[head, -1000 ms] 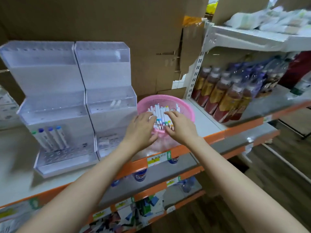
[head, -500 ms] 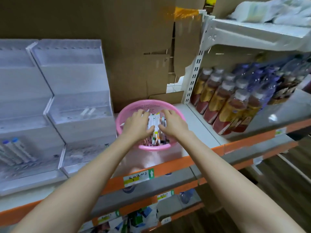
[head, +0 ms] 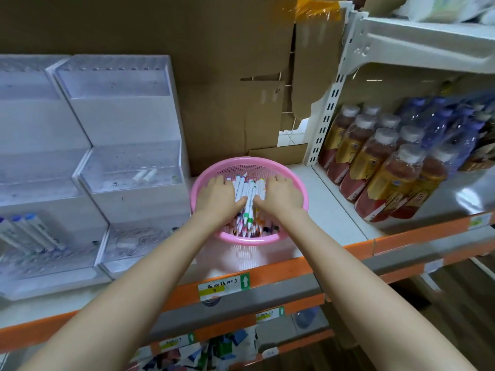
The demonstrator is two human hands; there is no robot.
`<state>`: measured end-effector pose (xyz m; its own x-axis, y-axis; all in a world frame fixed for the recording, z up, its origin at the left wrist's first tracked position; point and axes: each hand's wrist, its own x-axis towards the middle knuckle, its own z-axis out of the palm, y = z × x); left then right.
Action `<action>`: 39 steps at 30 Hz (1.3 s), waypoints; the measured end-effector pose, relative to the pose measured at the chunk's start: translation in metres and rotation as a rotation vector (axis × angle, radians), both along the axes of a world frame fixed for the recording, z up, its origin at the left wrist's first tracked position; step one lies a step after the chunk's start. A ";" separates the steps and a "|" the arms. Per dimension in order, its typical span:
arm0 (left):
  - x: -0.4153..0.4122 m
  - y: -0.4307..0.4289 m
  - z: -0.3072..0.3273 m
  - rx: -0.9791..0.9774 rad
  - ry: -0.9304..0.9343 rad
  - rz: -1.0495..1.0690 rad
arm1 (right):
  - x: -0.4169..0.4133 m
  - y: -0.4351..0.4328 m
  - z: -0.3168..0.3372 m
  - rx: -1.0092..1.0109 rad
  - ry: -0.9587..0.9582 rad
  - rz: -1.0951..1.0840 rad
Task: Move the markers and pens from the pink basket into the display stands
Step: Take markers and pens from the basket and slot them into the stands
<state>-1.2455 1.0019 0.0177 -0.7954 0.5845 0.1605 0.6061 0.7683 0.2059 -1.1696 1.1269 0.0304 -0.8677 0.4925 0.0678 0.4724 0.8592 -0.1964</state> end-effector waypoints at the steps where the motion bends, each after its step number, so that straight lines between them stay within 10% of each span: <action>1: 0.000 0.000 0.000 0.002 0.005 0.002 | 0.000 -0.001 0.000 0.016 -0.012 -0.010; 11: -0.003 -0.004 0.002 0.058 0.076 0.002 | 0.000 0.002 -0.001 0.086 0.000 -0.005; 24: -0.001 -0.005 0.005 0.183 -0.004 -0.041 | 0.011 0.007 0.007 -0.508 0.293 0.065; 39: 0.006 -0.009 0.015 0.455 -0.099 -0.132 | 0.017 0.013 0.012 -0.351 0.292 0.036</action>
